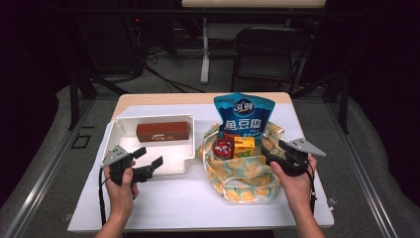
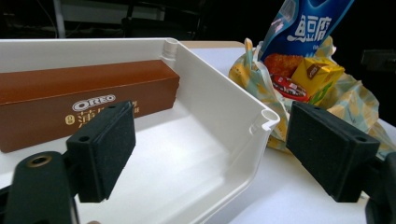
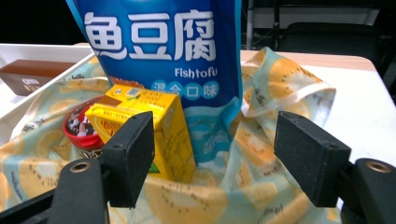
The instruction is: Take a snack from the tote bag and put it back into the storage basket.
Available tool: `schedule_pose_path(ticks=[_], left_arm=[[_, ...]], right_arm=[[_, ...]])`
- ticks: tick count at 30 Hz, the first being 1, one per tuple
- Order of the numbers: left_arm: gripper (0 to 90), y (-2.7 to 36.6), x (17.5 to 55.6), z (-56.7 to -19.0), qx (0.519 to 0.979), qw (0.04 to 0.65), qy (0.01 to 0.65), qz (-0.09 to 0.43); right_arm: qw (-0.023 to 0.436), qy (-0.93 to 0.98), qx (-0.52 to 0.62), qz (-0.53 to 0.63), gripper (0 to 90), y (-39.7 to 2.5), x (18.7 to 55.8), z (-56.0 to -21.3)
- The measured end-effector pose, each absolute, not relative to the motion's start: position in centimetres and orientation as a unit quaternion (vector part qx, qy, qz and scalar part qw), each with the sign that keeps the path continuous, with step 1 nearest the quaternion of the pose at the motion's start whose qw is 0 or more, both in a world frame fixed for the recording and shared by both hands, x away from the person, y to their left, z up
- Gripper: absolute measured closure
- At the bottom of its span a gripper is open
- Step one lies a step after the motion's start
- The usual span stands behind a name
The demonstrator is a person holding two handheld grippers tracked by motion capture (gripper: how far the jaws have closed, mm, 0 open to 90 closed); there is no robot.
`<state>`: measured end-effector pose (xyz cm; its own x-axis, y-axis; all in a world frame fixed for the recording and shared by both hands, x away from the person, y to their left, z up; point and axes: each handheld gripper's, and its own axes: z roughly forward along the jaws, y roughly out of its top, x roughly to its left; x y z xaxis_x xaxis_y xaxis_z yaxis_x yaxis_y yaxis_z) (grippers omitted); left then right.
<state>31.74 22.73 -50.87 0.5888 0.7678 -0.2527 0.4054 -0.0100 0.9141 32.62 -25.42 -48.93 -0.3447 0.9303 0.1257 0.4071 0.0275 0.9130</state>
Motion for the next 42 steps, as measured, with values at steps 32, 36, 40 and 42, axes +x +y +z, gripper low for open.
schedule_pose_path(ticks=[32, 36, 40, 42], left_arm=[[15.1, 22.9, 32.0, -51.4, 0.693, 0.539, 0.451, 0.161], [15.2, 22.9, 32.1, -51.4, 0.694, 0.538, 0.451, 0.159], [15.2, 22.9, 32.1, -51.5, 0.694, 0.536, 0.453, 0.159], [15.2, 22.9, 32.2, -51.6, 0.695, 0.536, 0.453, 0.159]], right_arm=[[0.274, 0.665, 0.498, 0.484, 29.2, -23.9, 38.1, -47.1], [0.276, 0.666, 0.496, 0.483, 29.1, -23.8, 38.5, -46.9], [0.277, 0.667, 0.494, 0.484, 28.9, -23.5, 39.0, -46.7], [0.279, 0.667, 0.492, 0.485, 29.2, -23.3, 39.2, -46.5]])
